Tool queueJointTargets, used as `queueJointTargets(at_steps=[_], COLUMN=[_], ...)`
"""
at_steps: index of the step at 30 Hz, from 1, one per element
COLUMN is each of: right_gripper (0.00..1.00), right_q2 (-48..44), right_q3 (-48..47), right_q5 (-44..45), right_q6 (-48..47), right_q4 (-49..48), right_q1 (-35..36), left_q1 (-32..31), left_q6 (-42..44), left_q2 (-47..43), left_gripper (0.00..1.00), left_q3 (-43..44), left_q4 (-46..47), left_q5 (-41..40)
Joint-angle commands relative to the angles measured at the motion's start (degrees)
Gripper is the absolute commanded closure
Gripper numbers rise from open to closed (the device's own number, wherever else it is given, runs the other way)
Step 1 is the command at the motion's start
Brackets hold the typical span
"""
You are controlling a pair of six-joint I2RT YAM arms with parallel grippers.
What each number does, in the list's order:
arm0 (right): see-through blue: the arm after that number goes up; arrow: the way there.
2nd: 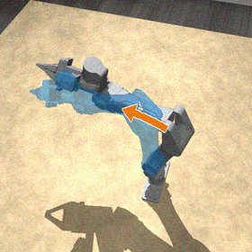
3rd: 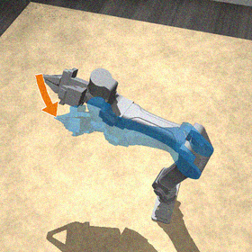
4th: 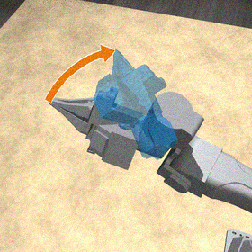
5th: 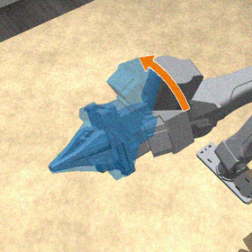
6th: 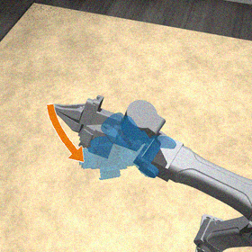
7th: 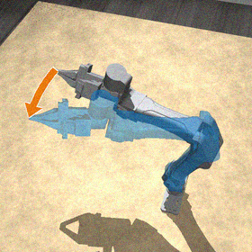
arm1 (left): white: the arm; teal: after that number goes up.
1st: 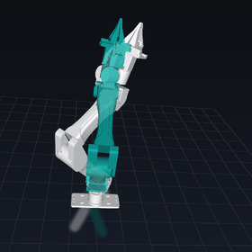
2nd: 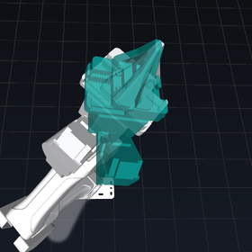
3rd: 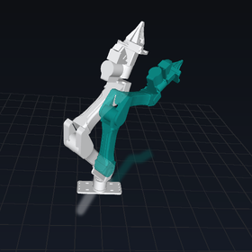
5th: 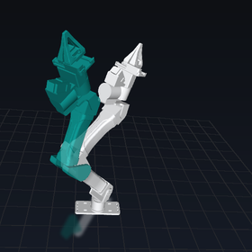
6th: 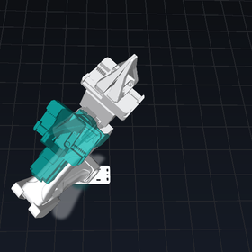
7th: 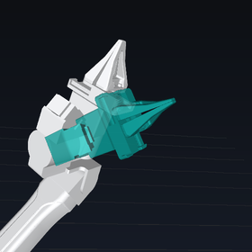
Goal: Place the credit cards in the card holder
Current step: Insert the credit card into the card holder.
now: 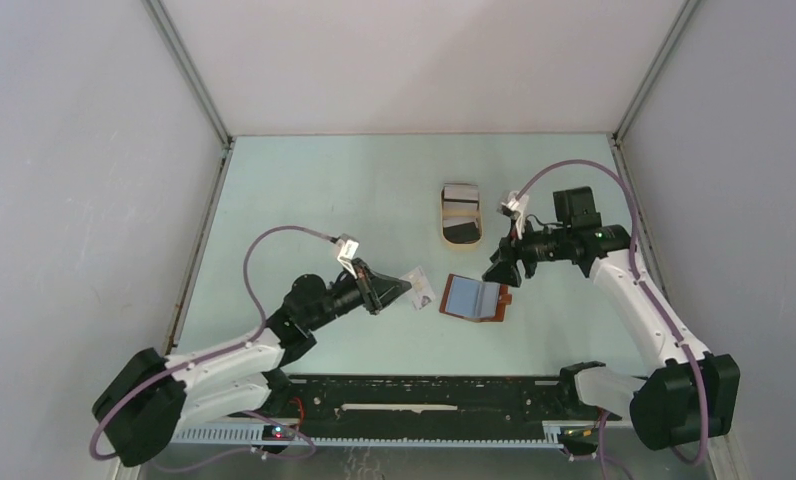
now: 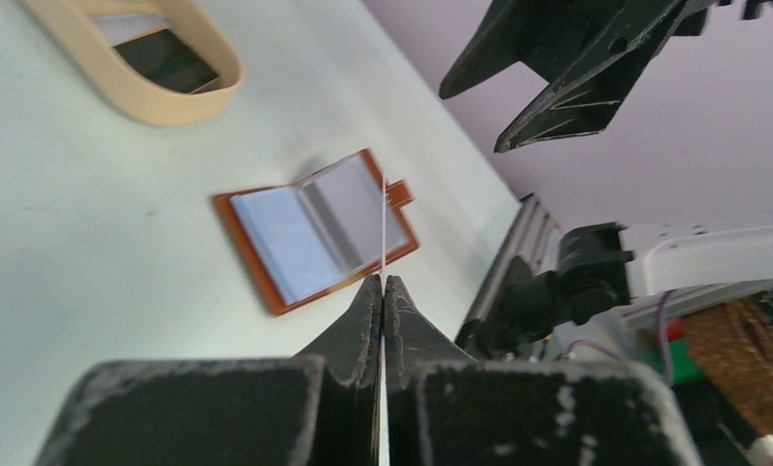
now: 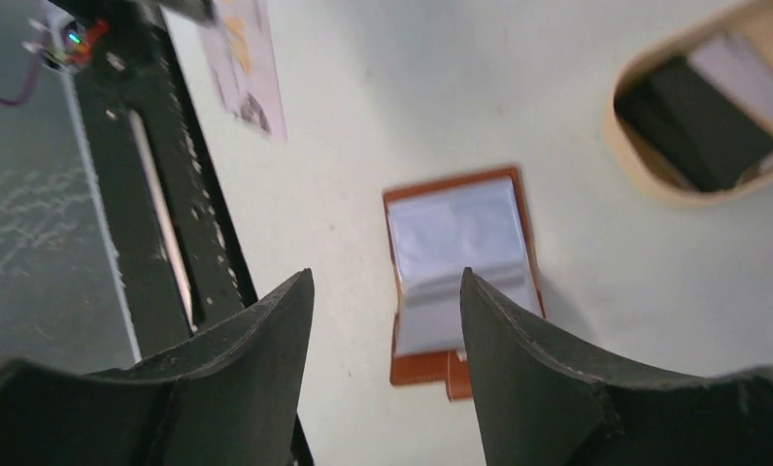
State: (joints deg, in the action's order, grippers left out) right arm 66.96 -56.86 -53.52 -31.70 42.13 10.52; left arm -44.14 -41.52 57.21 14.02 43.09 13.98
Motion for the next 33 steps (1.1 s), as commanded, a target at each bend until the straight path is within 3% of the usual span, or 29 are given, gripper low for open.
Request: queueJointTargets(at_steps=[1,12,24,26,33], right_gripper=[0.34,0.26,0.24,0.31,0.75], right_q2=[0.28,10.95,23.61,25.91,31.55], right_q3=[3.14,4.33,1.39,0.59,-1.94], right_q5=[10.37,17.45,14.43,12.32,8.14], right_q6=[-1.47,7.23,19.99,20.4,19.49], right_q4=[2.68,0.76,-2.54,-1.97,0.53], right_q1=[-2.24,-5.23,-6.73,-6.74,-6.74], left_q1=[-0.33,-0.55,-0.92,-0.99,-1.04], left_q6=[9.5,7.95,7.21,7.11,6.08], left_q2=[-5.85,-2.22,2.24,3.11,6.18], left_gripper=[1.0,1.0,1.0,1.0,1.0], left_q3=[1.13,-0.23,-0.31,-0.08,0.47], left_q4=[-14.65,-7.36,-2.91,-2.19,0.73], left_q5=[-4.36,-2.15,-1.48,-1.01,1.22])
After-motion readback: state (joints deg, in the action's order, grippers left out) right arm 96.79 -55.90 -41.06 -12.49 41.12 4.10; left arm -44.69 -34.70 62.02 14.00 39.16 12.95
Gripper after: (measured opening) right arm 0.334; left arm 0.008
